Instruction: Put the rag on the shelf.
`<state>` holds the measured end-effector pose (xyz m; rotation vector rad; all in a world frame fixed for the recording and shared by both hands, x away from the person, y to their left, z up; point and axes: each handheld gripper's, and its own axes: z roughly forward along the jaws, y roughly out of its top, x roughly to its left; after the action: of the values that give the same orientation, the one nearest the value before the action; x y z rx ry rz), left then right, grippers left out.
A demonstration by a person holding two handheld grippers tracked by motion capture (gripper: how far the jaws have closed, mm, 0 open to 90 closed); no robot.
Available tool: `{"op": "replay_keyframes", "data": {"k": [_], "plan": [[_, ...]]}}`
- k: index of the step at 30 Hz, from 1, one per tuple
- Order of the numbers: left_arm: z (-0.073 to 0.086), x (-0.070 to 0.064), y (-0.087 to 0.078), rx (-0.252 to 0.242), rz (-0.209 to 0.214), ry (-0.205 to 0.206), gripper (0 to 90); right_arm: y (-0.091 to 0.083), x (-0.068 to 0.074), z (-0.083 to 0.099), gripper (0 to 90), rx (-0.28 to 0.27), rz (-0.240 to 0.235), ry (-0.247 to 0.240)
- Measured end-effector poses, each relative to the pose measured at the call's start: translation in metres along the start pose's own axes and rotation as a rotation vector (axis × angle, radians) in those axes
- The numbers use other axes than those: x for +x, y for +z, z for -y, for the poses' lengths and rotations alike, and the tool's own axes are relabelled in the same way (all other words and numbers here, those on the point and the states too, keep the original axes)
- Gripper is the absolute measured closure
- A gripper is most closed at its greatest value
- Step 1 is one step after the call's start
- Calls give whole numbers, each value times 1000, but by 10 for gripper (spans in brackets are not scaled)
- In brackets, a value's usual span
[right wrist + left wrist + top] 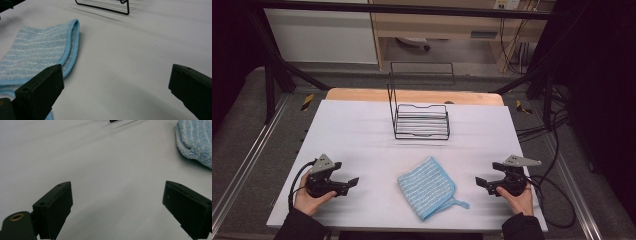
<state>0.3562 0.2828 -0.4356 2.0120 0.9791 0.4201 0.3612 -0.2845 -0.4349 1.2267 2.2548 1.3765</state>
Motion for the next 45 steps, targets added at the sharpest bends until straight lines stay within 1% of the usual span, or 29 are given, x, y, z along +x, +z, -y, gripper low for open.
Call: {"op": "replay_keyframes", "data": {"k": [4, 8, 12, 14, 17, 19, 22, 25, 29, 33, 35, 37, 40, 43, 45], "plan": [[-2, -1, 2, 3, -3, 1, 91, 0, 0, 0, 7, -2, -1, 0], [-2, -3, 2, 4, 0, 4, 87, 1, 2, 0, 7, 10, 0, 2], [-3, -5, 3, -3, 0, -3, 84, 5, 5, -1, 10, 18, 1, 6], [-4, -6, 3, 2, -2, -3, 84, 7, 6, -1, 10, 23, 1, 0], [-4, -10, 5, 7, 1, -1, 84, 11, 10, -3, 10, 34, -4, 2], [-5, -12, 6, 10, 4, 2, 84, 14, 13, -4, 11, 35, -5, -6], [-8, -17, 9, 8, 6, -4, 93, 20, 18, -5, 12, 47, -15, -19], [-11, -21, 11, 16, 7, 7, 96, 25, 24, -6, 13, 60, -28, -15], [-15, -29, 14, 19, 16, 6, 102, 29, 30, -8, 20, 67, -36, -27], [-21, -40, 18, 10, 32, -7, 124, 34, 36, -9, 28, 79, -51, -29], [-25, -46, 20, 18, 31, -1, 134, 36, 38, -11, 36, 90, -54, -26], [-29, -52, 23, 19, 35, 1, 154, 38, 41, -11, 48, 91, -52, -32], [-35, -62, 27, 17, 50, -15, 194, 41, 46, -13, 64, 95, -53, -41], [-41, -72, 32, 28, 58, -12, 235, 44, 50, -13, 85, 95, -59, -37], [-46, -78, 36, 27, 67, -20, 265, 46, 53, -14, 99, 98, -55, -40]]}}
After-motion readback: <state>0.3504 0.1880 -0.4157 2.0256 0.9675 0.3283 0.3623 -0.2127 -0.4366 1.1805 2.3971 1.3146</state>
